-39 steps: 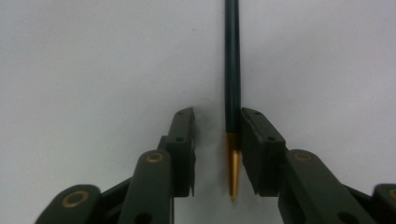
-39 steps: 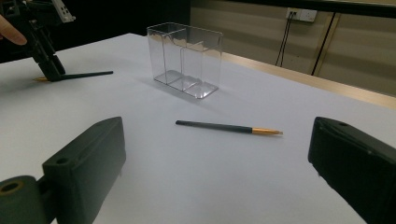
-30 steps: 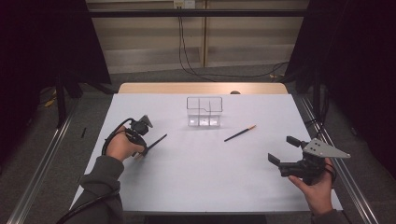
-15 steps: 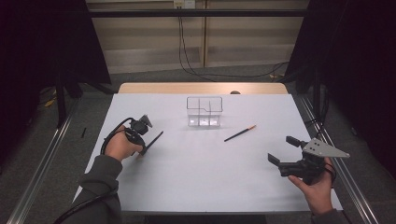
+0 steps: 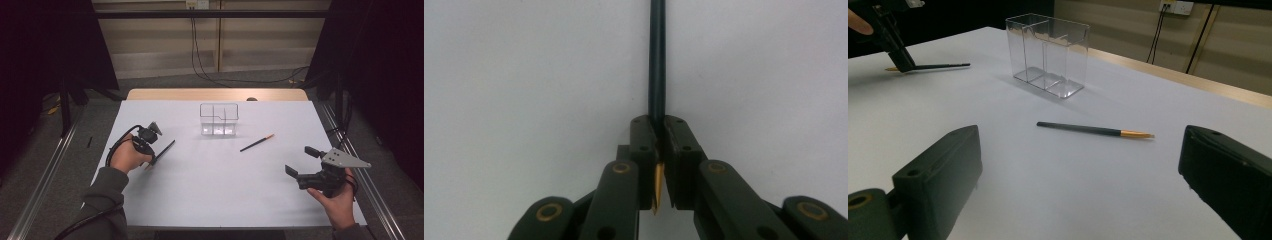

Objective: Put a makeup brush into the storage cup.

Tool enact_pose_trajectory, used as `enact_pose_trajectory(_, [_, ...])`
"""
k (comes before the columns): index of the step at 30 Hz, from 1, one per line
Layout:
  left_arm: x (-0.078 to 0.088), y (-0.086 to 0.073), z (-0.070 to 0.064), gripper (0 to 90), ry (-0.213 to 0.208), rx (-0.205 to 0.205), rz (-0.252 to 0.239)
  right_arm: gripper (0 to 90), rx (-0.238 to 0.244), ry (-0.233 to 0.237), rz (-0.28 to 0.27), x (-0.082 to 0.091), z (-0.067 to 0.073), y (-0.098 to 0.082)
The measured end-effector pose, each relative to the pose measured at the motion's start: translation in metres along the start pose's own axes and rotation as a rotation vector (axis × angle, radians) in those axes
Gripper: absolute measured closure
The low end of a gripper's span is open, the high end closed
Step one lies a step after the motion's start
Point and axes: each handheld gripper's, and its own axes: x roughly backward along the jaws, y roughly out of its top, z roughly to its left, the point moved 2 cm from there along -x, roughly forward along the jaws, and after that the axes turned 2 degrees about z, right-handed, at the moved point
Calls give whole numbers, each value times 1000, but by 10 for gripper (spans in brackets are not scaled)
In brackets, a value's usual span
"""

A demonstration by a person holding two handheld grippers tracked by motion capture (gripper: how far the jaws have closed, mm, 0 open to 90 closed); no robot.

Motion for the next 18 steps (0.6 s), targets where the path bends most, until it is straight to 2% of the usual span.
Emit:
enact_pose_trajectory(6, [5, 1, -4, 839, -27, 6, -20, 27, 3, 4, 9, -1, 0, 0])
enact_pose_trajectory(10, [8, 4, -9, 839, -43, -25, -16, 23, 9, 13, 30, -5, 2, -1])
enact_pose_trajectory(17, [14, 11, -21, 839, -64, -62, -48, 21, 13, 25, 44, -8, 1, 0])
enact_pose_trajectory(18, [15, 12, -23, 840, -72, -67, -49, 21, 11, 39, 45, -8, 0, 1])
